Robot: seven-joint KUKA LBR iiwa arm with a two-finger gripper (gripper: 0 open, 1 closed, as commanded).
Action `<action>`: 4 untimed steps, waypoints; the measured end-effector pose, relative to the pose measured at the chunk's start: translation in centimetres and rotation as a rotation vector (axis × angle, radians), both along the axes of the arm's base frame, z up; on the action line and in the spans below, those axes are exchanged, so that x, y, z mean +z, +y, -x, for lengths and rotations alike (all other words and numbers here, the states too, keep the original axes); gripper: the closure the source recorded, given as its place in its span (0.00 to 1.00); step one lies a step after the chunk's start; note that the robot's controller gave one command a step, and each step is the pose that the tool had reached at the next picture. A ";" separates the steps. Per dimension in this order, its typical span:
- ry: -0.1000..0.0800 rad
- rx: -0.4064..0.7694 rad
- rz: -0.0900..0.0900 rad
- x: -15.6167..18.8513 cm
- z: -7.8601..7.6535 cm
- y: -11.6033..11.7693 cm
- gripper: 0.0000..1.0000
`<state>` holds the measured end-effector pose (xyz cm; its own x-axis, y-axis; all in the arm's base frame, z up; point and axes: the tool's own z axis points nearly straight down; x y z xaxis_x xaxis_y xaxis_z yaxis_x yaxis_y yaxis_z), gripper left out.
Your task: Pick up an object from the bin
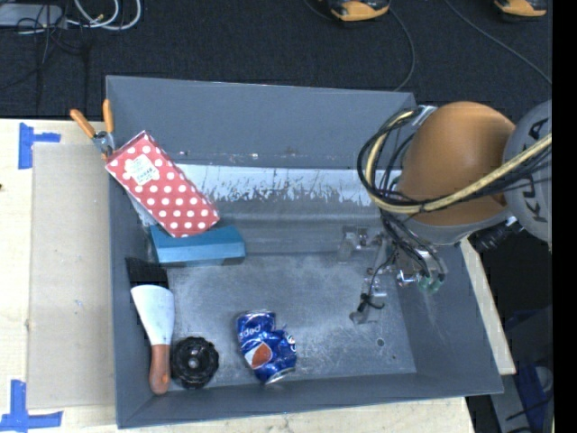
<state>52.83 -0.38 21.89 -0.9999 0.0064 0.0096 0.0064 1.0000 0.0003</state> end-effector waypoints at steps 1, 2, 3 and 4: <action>-0.008 0.000 0.000 0.4 -0.1 0.0 0.00; -0.008 0.053 -0.001 -7.2 -0.2 6.7 0.00; 0.000 0.119 0.000 -7.1 -1.3 10.6 0.00; -0.008 0.017 -0.001 -8.2 1.7 11.5 0.00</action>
Offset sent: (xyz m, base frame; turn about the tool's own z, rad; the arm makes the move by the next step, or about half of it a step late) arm -0.0003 0.1350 -0.1489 -0.1029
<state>51.13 11.13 13.71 -0.9999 -0.0104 0.0019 -0.0104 0.9999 0.0011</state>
